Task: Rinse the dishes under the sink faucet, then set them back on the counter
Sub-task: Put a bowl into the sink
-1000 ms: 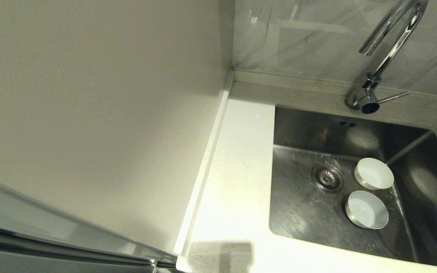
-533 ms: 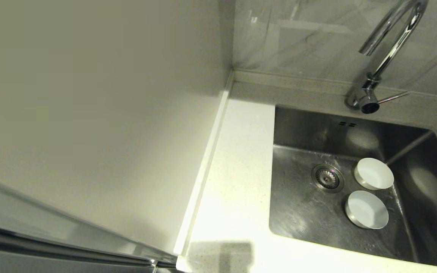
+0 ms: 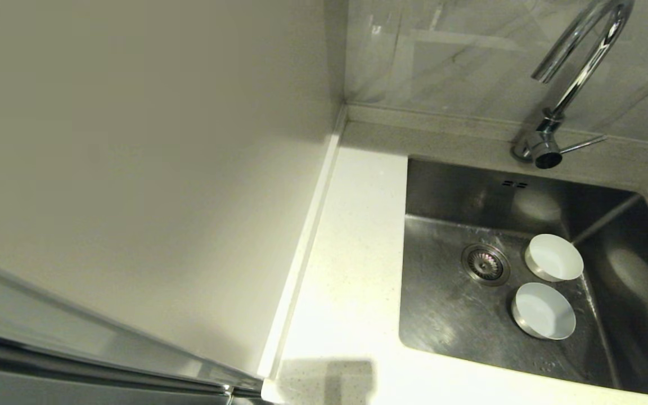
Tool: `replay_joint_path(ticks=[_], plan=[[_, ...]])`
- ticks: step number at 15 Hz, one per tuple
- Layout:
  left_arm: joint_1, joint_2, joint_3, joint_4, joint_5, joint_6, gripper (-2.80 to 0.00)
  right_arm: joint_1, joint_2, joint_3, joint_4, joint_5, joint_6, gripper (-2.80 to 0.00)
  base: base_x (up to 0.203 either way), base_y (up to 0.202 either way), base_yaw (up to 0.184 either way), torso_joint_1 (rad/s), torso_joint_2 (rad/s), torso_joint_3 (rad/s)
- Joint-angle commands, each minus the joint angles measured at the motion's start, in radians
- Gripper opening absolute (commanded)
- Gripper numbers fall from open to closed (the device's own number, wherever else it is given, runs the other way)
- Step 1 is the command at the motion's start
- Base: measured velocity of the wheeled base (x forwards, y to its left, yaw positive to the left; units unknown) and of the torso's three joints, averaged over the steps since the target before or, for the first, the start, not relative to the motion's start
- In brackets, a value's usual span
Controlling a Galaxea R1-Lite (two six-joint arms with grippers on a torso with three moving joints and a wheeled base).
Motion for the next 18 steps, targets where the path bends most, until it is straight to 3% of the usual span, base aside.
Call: replay_joint_path(ticks=[1,6,11,15,18], plan=[[0.000,-0.003,0.000,0.000,0.000,0.000,-2.80,-0.003,0.007,-0.004,0.005,0.003,-0.006,-2.80,0.000,0.000,0.000,0.000,0.00,0.000],[0.000,-0.003,0.000,0.000,0.001,0.000,-2.80,-0.030,-0.033,0.005,0.014,0.015,0.002,-2.80,0.000,0.000,0.000,0.000,0.00,0.000],[0.000,-0.003,0.000,0.000,0.000,0.000,-2.80,-0.042,-0.206,0.100,0.029,0.046,0.107,-2.80,0.000,0.000,0.000,0.000,0.00,0.000],[0.000,-0.003,0.000,0.000,0.000,0.000,-2.80,-0.031,-0.326,0.262,0.028,0.074,0.125,-2.80,0.000,0.000,0.000,0.000,0.00,0.000],[-0.001,-0.003,0.000,0.000,0.000,0.000,-2.80,0.058,-0.398,0.419,0.026,0.062,0.126,-2.80,0.000,0.000,0.000,0.000,0.00,0.000]])
